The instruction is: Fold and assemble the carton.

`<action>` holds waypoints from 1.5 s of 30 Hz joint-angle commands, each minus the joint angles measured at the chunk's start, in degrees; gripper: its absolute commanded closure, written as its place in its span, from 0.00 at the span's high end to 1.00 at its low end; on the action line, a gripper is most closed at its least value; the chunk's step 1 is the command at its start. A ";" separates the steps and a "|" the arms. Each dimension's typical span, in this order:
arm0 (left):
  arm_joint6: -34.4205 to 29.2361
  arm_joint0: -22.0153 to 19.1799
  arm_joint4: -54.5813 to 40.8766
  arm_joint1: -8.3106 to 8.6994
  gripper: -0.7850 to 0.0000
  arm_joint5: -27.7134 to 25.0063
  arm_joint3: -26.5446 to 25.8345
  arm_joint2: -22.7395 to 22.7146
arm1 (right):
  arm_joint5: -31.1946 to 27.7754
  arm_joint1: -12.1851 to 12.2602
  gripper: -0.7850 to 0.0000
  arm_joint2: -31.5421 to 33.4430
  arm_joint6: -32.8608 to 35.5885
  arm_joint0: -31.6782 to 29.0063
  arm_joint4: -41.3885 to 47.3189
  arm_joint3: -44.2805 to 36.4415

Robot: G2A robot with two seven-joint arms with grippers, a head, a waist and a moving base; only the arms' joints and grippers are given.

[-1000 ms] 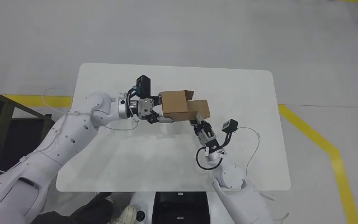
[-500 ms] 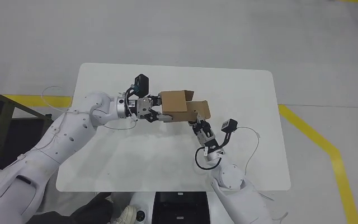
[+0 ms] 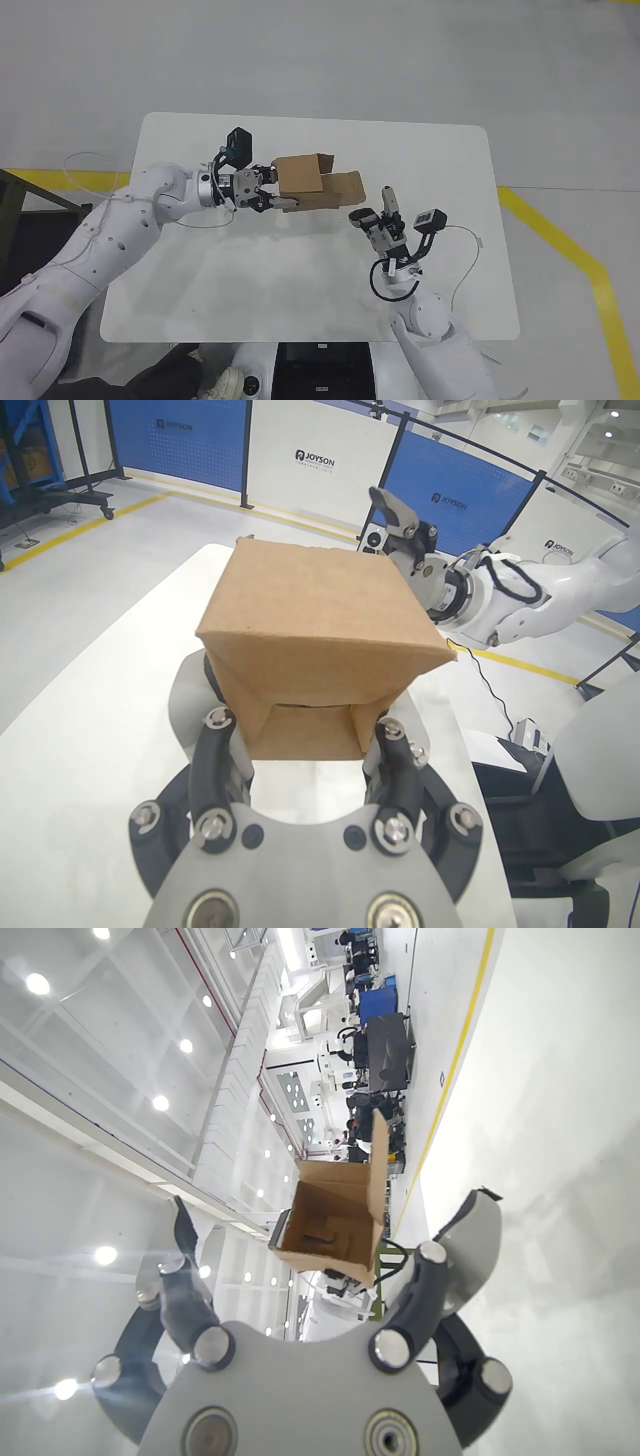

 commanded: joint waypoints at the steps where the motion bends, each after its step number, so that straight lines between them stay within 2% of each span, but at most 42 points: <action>1: 0.84 0.06 0.98 -0.05 0.68 0.00 0.40 0.12 | 1.15 0.37 1.00 0.54 5.12 -1.20 3.33 -1.73; 6: 1.83 -0.09 3.12 -0.53 0.67 0.00 1.23 0.69 | 4.18 1.16 1.00 1.06 15.57 -3.45 9.02 -5.15; 10: 1.76 -0.31 4.71 -1.08 0.67 0.00 0.92 1.60 | 4.54 1.28 1.00 0.65 18.26 -3.01 10.44 -5.53; 16: 2.36 -0.56 5.84 -1.48 0.67 0.00 0.08 3.25 | 1.96 0.99 1.00 0.00 17.13 -0.78 10.83 -4.41; 23: 4.60 -1.73 6.38 -1.01 0.70 0.00 -0.89 6.20 | 0.72 0.84 1.00 -0.27 15.17 0.54 9.30 -3.54; 35: 10.14 -4.89 6.89 0.59 0.61 0.00 -0.61 11.85 | 1.41 1.05 1.00 0.71 16.05 1.24 10.89 -3.04; 45: 14.16 -7.46 7.28 1.43 0.58 0.00 0.13 15.88 | 0.50 1.52 1.00 3.03 17.89 -0.37 13.73 -4.64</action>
